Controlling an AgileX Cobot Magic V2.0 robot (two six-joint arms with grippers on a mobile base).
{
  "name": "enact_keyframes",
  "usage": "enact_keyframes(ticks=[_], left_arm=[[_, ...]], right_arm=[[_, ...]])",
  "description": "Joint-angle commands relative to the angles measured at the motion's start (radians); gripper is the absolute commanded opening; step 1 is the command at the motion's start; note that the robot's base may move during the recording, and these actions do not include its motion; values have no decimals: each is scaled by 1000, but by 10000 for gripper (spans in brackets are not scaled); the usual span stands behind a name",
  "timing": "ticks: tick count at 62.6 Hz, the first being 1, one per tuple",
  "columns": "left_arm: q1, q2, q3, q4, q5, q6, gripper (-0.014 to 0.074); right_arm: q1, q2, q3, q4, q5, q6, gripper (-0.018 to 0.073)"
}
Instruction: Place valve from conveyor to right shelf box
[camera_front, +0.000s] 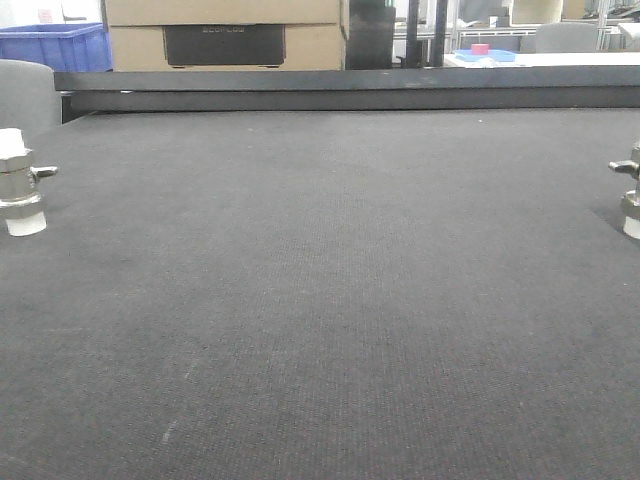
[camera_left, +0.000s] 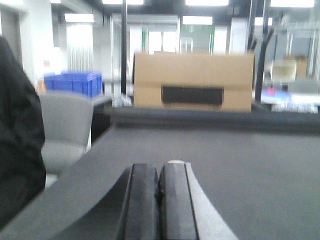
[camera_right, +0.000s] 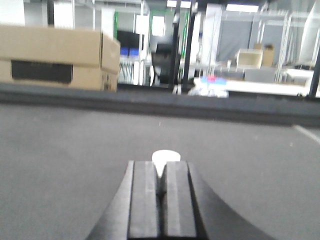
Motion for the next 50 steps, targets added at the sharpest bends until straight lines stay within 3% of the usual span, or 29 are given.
enact_keyframes(ticks=[1,10,16,22,35,42,50], left_arm=[[-5,-3,-55,-6,-17,-7,-111],[-5,39,-260,27,201,-7,-109],[-5,117,-397,45,357,-7,-47],[-5,204,-524,52,468,-5,103],[-5,412,-703,45,585,-5,468],[-7,516,-760,14,631,-7,607],[-46,613,-805,0,693,-7,597]], right_arm=[[1,-3,-58,-1,-43,-1,-155],[1,-3,-286,-1,160,-1,-148],[1,51,-427,-1,244,-1,-60],[1,139,-522,-1,280,-1,129],[1,327,-615,-1,284,-1,570],[1,418,-615,-1,274,-1,569],[1,516,-650,-1,313,-1,569]])
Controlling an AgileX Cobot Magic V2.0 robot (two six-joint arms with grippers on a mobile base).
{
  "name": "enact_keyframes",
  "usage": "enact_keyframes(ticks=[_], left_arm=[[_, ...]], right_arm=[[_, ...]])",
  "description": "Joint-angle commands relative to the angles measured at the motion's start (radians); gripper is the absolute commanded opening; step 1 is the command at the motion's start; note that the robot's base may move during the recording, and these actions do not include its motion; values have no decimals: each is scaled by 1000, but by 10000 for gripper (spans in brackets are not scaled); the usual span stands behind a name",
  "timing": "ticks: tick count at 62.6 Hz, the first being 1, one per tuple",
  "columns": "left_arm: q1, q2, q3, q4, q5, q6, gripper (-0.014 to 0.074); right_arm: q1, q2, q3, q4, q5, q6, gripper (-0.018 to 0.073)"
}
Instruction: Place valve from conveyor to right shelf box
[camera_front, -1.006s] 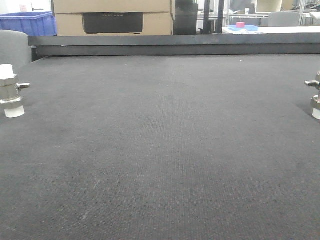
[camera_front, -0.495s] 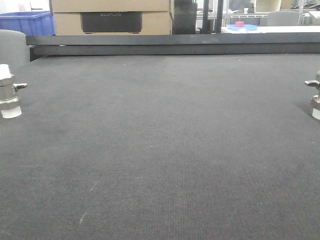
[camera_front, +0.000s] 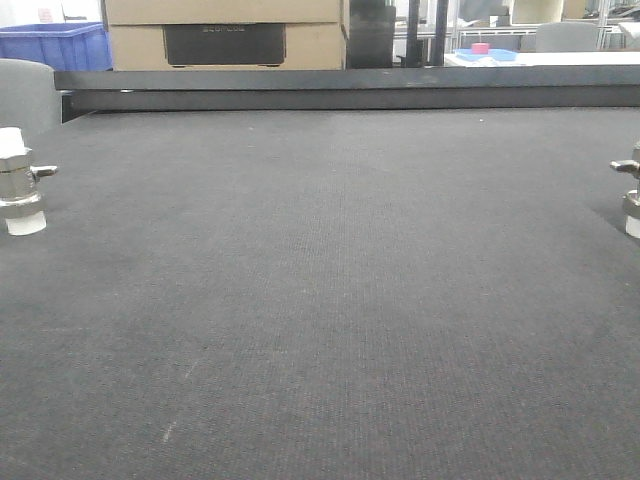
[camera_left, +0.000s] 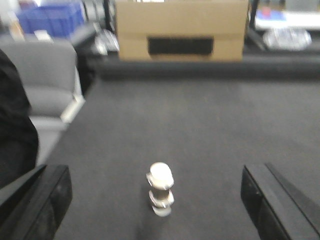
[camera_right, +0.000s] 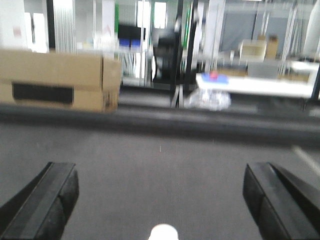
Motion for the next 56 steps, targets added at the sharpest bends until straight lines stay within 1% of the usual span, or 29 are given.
enact_keyframes(ticks=[1,6,12,17,24,27,35,43,56], left_arm=[[-33,68,-45,-17,53,-5,596],[-58,139,-95,-17,137,-7,587],[-75,209,-160,-20,216,-8,587],[-89,265,-209,-34,262,-8,587],[-109,320,-254,-35,287,-8,587],[-114,331,-259,-35,287,-8,587],[-120,337,-260,-35,287,-8,587],[-120,337,-260,-35,289,-8,587],[-120,337,-260,-35,289,-8,587]], right_arm=[[1,73,-44,-1,35,-1,569],[1,149,-120,-1,149,-1,569],[1,270,-254,-1,283,-1,569],[1,370,-371,-1,397,-1,569],[1,538,-530,-20,570,-1,569],[1,610,-611,-43,654,-1,569],[1,781,-754,-109,844,-1,569],[1,913,-832,-122,902,-1,569],[-3,1079,-837,-122,941,-1,569]])
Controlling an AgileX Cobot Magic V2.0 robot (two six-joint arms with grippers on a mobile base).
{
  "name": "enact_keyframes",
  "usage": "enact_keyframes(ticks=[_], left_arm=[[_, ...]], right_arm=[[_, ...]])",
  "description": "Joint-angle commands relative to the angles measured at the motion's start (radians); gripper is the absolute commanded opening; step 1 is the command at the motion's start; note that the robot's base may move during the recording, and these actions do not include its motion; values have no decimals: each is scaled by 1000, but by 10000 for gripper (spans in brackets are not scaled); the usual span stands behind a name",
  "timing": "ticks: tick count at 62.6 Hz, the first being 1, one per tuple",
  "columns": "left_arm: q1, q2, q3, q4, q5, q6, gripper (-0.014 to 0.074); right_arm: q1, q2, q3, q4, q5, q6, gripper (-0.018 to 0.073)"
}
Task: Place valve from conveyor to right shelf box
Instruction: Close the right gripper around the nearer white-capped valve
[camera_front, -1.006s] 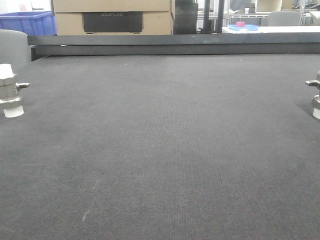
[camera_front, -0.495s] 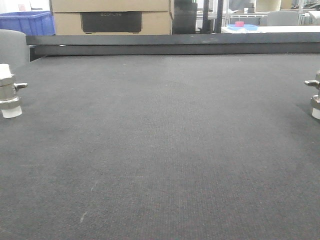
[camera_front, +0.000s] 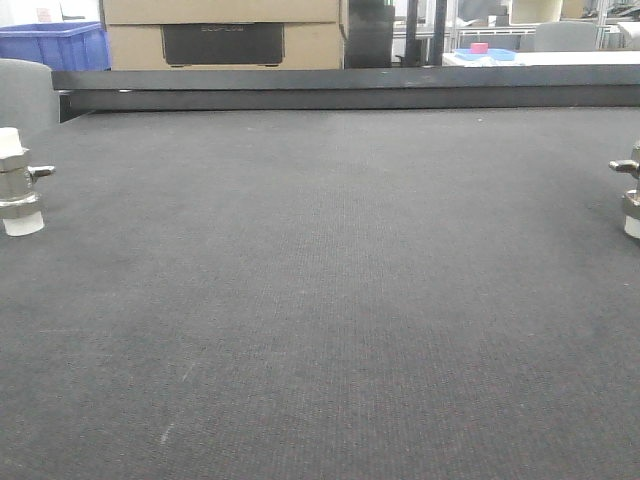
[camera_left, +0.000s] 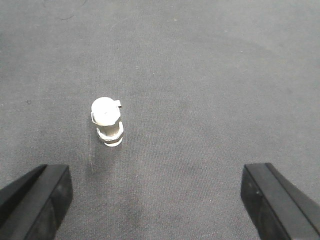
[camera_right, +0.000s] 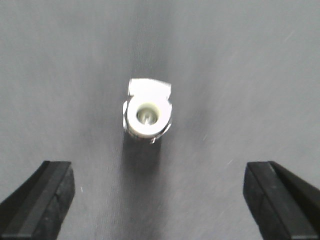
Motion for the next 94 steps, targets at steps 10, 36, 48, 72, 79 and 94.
enact_keyframes(ticks=[10,36,48,72,79,94], left_arm=[[-7,1,-8,-7,-5,-8,587],[-7,1,-8,-7,-5,-8,587],[-7,1,-8,-7,-5,-8,587],[-7,1,-8,-7,-5,-8,587],[-7,1,-8,-7,-5,-8,587],[-5,28,-34,-7,51,-8,587]], right_arm=[[-22,162,-8,2,-38,-1,569],[-43,308,-8,53,-183,-1,569],[-43,357,-8,53,-201,-1,569],[-43,369,-8,53,-220,-22,301],[-43,369,-8,53,-220,-22,92],[-43,345,-8,53,-203,-22,-160]])
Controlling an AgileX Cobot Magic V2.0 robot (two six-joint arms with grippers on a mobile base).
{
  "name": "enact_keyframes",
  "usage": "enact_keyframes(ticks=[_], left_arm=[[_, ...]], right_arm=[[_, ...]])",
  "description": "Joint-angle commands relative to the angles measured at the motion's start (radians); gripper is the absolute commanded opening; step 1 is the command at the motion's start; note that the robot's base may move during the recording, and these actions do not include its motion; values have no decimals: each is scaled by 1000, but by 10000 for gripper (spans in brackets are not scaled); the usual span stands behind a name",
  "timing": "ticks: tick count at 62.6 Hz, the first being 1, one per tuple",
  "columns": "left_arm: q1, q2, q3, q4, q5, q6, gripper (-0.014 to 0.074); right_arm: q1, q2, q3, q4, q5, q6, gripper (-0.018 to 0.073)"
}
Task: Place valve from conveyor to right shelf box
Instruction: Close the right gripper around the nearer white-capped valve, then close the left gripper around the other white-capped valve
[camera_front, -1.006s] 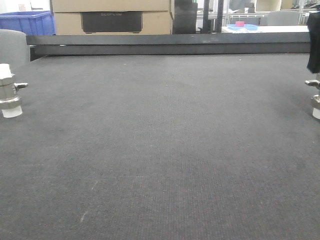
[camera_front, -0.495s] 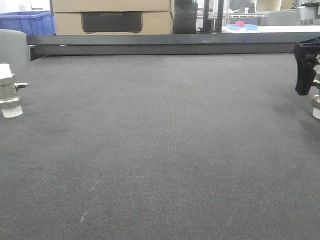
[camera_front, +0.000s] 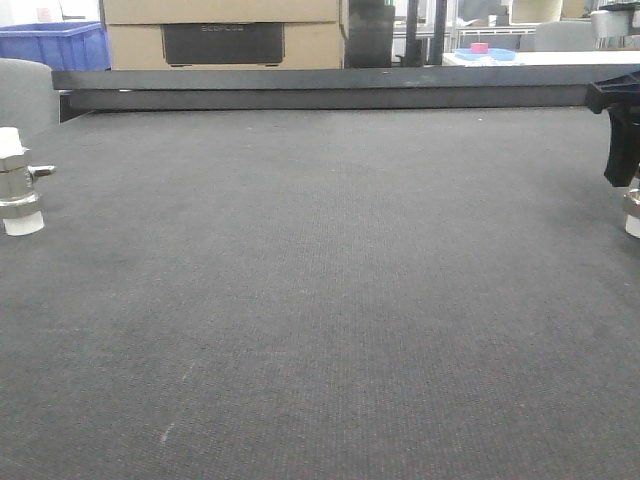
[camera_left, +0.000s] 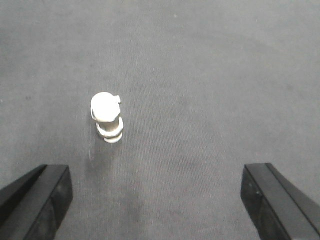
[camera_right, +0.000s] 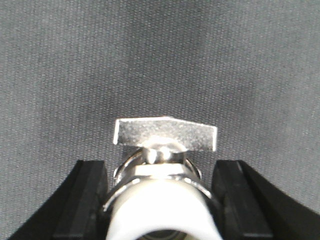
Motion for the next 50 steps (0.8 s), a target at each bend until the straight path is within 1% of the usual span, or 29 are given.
enact_keyframes(ticks=[1,8,15,19,24,32,36,50], left_arm=[[-3,28,-34,-7,26,-9,587],[28,106,-110,-7,98,-11,587],[83,219,-213,-7,183,-11,587],[111,291,-272,-7,220,5,587],[133,361,-322,-7,239,33,587],[145,491,-393,-7,260,58,587],[145,555,-430,-8,264,87,587],[145,751,-537,7,262,107,587]], right_arm=[[-7,-31,-8,-9,6,-7,-160],[-7,-82,-8,-9,8,-7,-160],[-7,-152,-8,-9,13,-7,-160],[-7,-195,-8,-9,15,-7,-160],[-7,-237,-8,-9,22,-7,-160],[-7,-283,-8,-9,34,-7,-160],[-7,-300,-8,-9,36,-7,-160],[-7,-311,-8,-7,38,-7,-160]])
